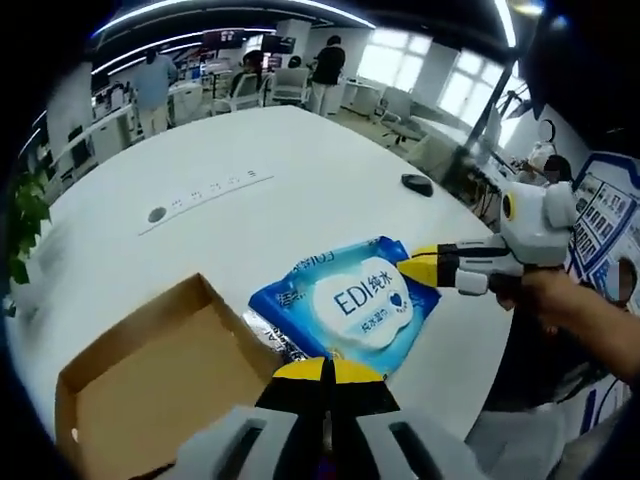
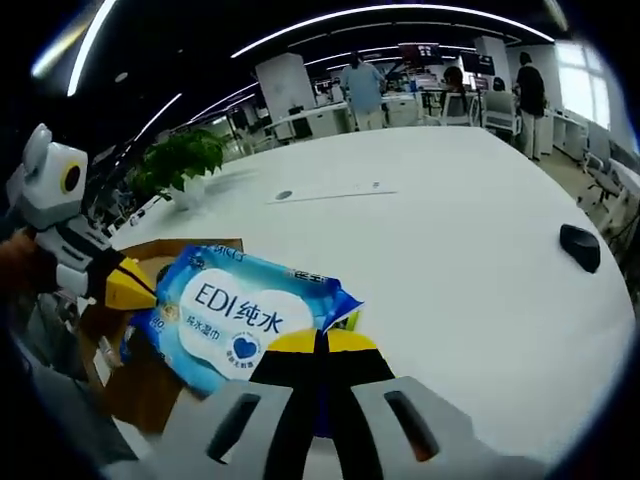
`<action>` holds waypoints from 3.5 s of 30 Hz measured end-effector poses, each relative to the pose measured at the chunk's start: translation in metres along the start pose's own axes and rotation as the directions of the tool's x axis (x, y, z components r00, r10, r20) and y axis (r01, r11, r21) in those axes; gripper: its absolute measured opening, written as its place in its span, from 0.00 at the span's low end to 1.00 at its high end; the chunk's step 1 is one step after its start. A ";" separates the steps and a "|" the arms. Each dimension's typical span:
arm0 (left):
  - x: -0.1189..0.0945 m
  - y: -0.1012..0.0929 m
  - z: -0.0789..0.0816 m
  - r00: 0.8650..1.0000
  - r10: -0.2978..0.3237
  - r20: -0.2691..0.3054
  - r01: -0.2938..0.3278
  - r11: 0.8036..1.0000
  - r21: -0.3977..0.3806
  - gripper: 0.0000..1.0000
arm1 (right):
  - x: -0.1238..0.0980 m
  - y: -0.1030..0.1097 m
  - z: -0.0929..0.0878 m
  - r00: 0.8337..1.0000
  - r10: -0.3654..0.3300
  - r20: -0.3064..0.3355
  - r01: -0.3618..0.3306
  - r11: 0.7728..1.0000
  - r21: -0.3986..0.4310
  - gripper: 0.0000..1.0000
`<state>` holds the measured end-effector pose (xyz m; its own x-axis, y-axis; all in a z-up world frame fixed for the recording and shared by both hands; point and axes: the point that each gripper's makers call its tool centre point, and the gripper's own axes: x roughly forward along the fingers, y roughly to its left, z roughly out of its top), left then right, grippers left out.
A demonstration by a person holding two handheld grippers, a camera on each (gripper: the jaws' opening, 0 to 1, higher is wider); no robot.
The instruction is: Operate the shoe box by opening the lid, removing the specified soft item, and placing it in the target area until the item is outside and the box remains undamaged.
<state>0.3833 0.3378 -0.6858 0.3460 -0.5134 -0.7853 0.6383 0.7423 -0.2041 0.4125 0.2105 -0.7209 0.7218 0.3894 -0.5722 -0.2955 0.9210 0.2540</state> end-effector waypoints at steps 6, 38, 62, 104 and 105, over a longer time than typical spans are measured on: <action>0.007 0.006 -0.001 0.999 0.041 -0.034 -0.039 0.998 0.057 0.00 | 0.016 -0.003 -0.009 1.000 0.015 -0.021 -0.014 0.999 0.042 0.00; -0.003 -0.010 0.001 0.999 0.000 0.045 -0.009 0.981 0.193 0.05 | 0.041 -0.015 -0.026 0.995 -0.063 -0.081 0.063 0.998 -0.004 0.00; -0.047 -0.002 -0.023 0.991 0.007 0.137 -0.026 0.990 0.138 0.22 | 0.015 -0.007 -0.009 0.997 -0.070 -0.025 0.068 0.995 -0.073 0.18; -0.113 0.053 -0.073 0.969 0.105 0.223 -0.114 0.993 0.027 0.30 | -0.055 0.069 -0.017 0.997 -0.011 -0.073 -0.008 0.966 -0.258 0.38; -0.113 0.055 -0.076 0.970 0.107 0.219 -0.115 0.993 0.024 0.30 | -0.056 0.071 -0.017 0.997 -0.008 -0.072 -0.011 0.966 -0.259 0.38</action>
<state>0.3263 0.4693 -0.6526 0.5541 -0.5127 -0.6558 0.6108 0.7857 -0.0982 0.3403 0.2544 -0.6835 0.6771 0.3823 -0.6288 -0.4554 0.8889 0.0500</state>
